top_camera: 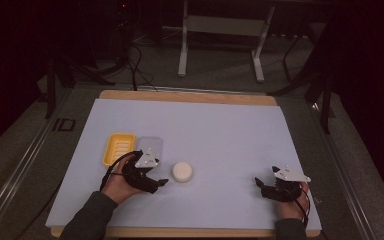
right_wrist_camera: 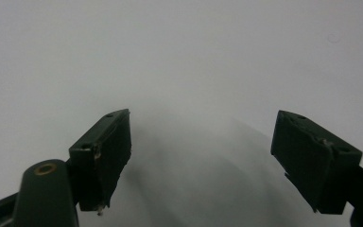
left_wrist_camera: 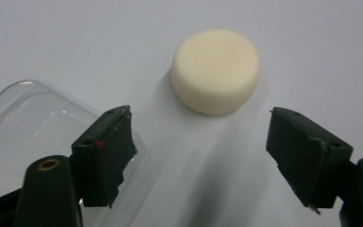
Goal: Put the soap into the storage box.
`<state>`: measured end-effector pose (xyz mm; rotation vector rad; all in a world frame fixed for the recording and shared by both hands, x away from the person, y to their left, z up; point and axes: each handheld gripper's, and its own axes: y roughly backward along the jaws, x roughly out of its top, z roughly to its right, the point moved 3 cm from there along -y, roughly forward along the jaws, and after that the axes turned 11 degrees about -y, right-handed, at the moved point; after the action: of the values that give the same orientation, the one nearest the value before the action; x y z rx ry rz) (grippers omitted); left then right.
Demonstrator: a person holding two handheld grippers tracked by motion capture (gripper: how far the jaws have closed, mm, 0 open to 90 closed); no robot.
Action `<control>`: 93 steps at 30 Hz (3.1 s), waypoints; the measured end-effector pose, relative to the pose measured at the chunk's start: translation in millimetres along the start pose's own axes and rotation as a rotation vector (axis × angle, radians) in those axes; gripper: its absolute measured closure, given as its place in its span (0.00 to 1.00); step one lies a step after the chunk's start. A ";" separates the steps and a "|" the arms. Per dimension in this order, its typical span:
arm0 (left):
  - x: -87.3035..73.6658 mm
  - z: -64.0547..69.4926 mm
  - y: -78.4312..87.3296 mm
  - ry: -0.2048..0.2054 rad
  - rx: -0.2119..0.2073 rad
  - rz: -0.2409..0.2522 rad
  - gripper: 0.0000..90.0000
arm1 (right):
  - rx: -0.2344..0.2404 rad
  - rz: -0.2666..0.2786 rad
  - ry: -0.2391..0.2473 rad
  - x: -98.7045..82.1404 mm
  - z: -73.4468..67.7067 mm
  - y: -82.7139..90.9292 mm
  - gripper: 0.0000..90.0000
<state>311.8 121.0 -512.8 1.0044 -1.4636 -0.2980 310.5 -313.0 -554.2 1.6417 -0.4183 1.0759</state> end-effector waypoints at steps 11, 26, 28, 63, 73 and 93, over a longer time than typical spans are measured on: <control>4.3 1.5 -8.5 -0.011 -0.030 -0.015 0.23 | 0.002 0.000 -0.002 -0.1 -0.1 0.1 0.23; 11.4 -0.2 -21.5 -0.033 -0.069 -0.057 0.19 | 0.002 -0.002 0.001 0.0 -0.1 0.1 0.23; 12.8 -0.1 -22.4 -0.036 -0.075 -0.061 0.19 | 0.002 -0.002 0.002 0.0 -0.2 0.1 0.23; 32.8 -5.6 -44.9 -0.086 -0.150 -0.195 0.12 | 0.003 -0.008 0.010 0.0 -0.9 -0.6 0.23; 35.6 -8.7 -49.3 -0.100 -0.165 -0.232 0.12 | 0.004 -0.007 0.009 0.0 -0.9 -0.6 0.23; 42.8 -10.3 -62.5 -0.131 -0.185 -0.291 0.12 | 0.003 -0.010 0.012 0.0 -0.9 -0.8 0.23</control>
<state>352.5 57.7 -526.0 1.0614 -1.3759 -0.7092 310.7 -311.9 -554.7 1.6375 -0.3998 1.0793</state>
